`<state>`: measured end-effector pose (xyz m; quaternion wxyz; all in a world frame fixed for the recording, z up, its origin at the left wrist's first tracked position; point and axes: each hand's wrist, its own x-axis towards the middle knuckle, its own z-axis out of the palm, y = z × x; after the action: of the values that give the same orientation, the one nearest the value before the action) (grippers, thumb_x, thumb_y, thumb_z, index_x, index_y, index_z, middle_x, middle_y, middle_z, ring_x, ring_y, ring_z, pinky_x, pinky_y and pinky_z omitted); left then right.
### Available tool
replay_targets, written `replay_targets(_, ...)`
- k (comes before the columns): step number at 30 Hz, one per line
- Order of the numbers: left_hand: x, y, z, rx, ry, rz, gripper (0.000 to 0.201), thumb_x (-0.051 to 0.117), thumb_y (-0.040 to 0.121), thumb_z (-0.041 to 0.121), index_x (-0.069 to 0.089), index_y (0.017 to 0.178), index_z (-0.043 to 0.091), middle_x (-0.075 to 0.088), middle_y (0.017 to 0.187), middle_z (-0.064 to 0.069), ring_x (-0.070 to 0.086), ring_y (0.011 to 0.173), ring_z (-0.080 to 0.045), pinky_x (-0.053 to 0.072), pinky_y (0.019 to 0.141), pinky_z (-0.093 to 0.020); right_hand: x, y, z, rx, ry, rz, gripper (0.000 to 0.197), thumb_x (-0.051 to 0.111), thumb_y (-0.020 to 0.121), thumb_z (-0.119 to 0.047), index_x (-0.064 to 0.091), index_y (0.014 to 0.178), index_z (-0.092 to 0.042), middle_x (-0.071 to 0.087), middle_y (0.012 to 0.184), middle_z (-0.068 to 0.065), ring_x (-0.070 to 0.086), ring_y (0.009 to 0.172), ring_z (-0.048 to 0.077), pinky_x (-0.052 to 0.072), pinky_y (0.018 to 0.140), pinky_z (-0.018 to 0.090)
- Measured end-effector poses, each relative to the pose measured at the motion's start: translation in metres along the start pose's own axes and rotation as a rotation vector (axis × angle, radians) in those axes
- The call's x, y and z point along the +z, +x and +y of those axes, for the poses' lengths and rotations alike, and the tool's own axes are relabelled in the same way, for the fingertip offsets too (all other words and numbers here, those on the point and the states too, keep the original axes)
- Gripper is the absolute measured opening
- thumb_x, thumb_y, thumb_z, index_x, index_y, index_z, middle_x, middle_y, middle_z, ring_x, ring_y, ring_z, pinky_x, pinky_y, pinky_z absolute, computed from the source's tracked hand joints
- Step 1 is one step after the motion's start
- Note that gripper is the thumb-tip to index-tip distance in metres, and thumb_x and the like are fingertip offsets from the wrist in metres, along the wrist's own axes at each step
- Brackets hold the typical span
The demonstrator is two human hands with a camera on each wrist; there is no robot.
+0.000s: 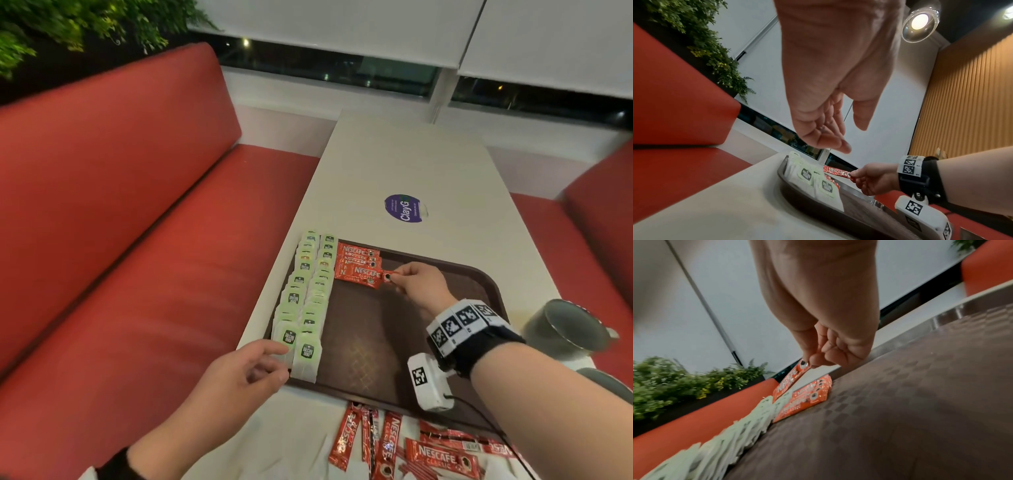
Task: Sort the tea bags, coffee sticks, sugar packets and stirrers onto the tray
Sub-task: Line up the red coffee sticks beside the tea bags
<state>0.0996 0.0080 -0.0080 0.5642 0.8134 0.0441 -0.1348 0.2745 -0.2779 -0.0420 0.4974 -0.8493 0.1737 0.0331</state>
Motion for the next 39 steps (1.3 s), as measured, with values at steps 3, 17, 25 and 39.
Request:
replay_targets(3,-0.002,0.000,-0.005,-0.003,0.023,0.006,0.023,0.066,0.086,0.012,0.065,0.099,0.031,0.069,0.093,0.015,0.064,0.081,-0.018,0.047,0.070,-0.014,0.014,0.014,0.006,0.054,-0.006,-0.010,0.017,0.067,0.085,-0.007,0.062,0.071,-0.014,0.062,0.066,0.004,0.052,0.057,0.011,0.038,0.052,0.024)
replay_targets(17,-0.007,-0.002,-0.017,-0.019,0.026,0.007,0.022,0.065,0.085,0.011,0.064,0.097,0.030,0.070,0.091,0.012,0.063,0.082,-0.024,0.049,0.071,-0.025,0.038,0.033,0.007,0.112,-0.289,-0.053,0.021,0.070,0.084,-0.018,0.058,0.067,-0.017,0.060,0.065,0.002,0.057,0.068,0.019,0.046,0.069,0.032)
replay_targets(25,-0.006,-0.002,-0.024,-0.014,0.013,-0.003,0.024,0.066,0.085,0.011,0.068,0.091,0.034,0.070,0.089,0.010,0.063,0.082,-0.025,0.051,0.075,-0.029,0.040,0.036,0.001,0.113,-0.380,-0.066,0.024,0.069,0.085,-0.022,0.054,0.066,-0.019,0.064,0.077,0.007,0.061,0.080,0.025,0.049,0.080,0.033)
replay_targets(39,-0.007,-0.004,-0.022,0.005,-0.013,0.000,0.035,0.070,0.080,0.020,0.060,0.093,0.051,0.070,0.091,0.006,0.061,0.082,-0.028,0.051,0.076,-0.034,0.042,0.037,0.001,0.081,-0.395,-0.025,0.022,0.067,0.085,-0.022,0.055,0.067,-0.019,0.072,0.092,0.010,0.068,0.091,0.027,0.053,0.088,0.038)
